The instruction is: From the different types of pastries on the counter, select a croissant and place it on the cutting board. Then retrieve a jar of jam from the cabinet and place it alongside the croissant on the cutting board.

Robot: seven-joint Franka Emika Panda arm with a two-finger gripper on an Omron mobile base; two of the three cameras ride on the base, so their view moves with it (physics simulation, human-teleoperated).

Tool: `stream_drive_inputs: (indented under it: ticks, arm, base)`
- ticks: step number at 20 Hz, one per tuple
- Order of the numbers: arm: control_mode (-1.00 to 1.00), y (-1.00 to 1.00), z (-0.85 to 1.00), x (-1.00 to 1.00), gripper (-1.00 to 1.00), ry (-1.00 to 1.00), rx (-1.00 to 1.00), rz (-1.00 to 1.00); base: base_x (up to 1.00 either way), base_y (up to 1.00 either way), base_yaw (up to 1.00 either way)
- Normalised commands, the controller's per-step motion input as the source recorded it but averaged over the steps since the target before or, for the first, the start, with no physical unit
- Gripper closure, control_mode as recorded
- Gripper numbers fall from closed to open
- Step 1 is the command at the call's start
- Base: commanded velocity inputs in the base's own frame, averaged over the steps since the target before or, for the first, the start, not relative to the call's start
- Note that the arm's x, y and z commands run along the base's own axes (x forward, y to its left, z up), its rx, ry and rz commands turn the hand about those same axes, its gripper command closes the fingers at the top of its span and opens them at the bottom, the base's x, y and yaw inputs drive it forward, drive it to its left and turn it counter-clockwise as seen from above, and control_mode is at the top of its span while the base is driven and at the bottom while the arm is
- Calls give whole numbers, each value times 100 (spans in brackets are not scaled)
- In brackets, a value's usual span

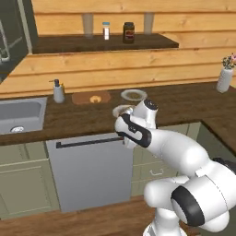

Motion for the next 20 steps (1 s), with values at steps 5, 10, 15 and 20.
stream_drive_inputs:
  ticks: [5, 10, 15, 20]
  arm:
    - [100, 0, 0, 0, -100, 0, 0, 0]
    - [100, 0, 0, 0, -100, 0, 0, 0]
    - [100, 0, 0, 0, -100, 0, 0, 0]
    - [100, 0, 0, 0, -100, 0, 0, 0]
  base:
    - [-60, 100, -4]
    - [-35, 100, -7]
    - [-42, 100, -5]
    - [-34, 100, -6]
